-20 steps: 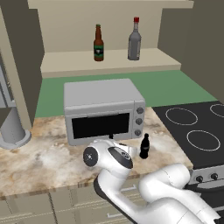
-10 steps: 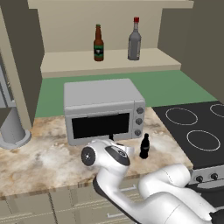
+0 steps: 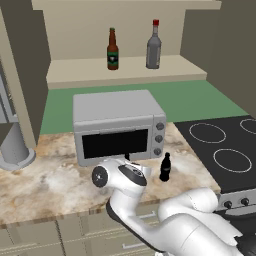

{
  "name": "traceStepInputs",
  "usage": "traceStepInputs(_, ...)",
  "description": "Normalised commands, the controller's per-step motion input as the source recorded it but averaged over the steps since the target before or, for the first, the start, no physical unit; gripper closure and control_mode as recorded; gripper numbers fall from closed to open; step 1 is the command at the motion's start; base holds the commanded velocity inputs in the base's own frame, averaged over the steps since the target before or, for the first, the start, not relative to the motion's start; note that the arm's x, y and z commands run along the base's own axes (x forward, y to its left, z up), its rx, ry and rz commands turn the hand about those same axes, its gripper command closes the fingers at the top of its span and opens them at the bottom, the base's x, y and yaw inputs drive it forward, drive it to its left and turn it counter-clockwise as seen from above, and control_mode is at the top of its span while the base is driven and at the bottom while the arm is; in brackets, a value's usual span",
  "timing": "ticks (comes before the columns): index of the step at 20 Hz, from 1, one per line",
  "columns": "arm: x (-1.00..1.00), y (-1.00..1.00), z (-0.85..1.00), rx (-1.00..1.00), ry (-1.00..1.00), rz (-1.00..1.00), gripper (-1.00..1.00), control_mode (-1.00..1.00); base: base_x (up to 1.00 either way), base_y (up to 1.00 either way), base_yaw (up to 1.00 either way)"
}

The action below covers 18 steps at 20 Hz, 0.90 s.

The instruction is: Sort all alcoholic drinks to one cabinet, and non-alcoholic drinks to the other.

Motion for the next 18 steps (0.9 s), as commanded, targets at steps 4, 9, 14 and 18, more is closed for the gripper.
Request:
traceStepInputs(4,0.11,0.01,-0.11,0.0,0.0,0.0,-1.0,-1.0,0.0,0.0,0.0)
traceStepInputs(9,0.13,0.01,-0.11,0.0,0.0,0.0,-1.0,-1.0,0.0,0.0,0.0)
traceStepInputs(14,0.16,0.01,-0.09,0.0,0.0,0.0,-1.0,-1.0,0.0,0.0,0.0)
traceStepInputs(18,0.11,0.05,-0.1,0.0,0.0,0.0,-1.0,-1.0,0.0,0.0,0.0)
